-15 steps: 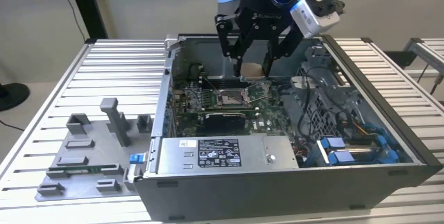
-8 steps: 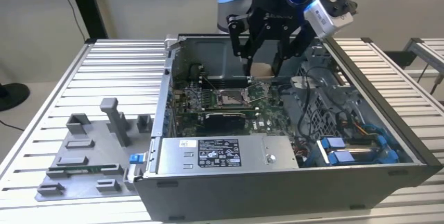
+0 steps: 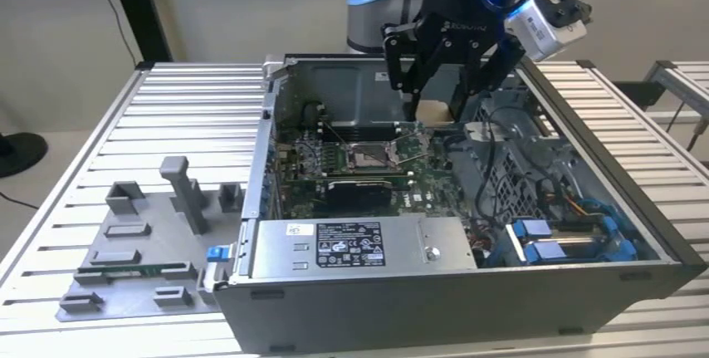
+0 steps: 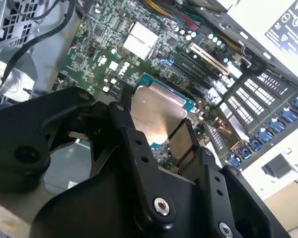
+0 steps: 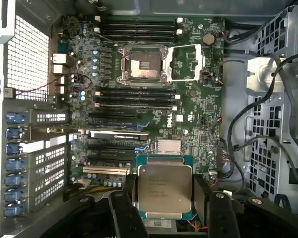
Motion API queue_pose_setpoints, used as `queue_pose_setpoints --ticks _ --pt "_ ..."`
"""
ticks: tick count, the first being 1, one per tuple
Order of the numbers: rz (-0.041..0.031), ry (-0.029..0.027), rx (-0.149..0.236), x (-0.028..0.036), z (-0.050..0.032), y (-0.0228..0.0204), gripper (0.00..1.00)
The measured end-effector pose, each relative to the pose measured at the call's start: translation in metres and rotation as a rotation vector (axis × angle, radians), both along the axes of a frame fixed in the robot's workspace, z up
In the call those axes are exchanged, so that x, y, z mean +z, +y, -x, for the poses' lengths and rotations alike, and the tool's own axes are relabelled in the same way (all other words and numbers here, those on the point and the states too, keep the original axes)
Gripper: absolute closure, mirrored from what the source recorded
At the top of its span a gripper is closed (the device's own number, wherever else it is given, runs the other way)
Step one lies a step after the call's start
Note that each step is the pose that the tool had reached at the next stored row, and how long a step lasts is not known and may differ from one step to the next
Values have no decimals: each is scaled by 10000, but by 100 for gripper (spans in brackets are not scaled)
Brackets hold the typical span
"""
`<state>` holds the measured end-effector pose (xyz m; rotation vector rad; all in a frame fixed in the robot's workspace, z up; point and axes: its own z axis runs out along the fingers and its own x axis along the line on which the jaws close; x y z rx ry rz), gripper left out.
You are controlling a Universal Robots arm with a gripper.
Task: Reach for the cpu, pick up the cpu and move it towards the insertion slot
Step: 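Pick up the cpu and move it towards the insertion slot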
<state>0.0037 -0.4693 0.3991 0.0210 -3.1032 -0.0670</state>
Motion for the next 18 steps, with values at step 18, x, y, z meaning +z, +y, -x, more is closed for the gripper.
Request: queue_pose_setpoints --ticks 18 --pt "0 0 0 -41 93 338 100"
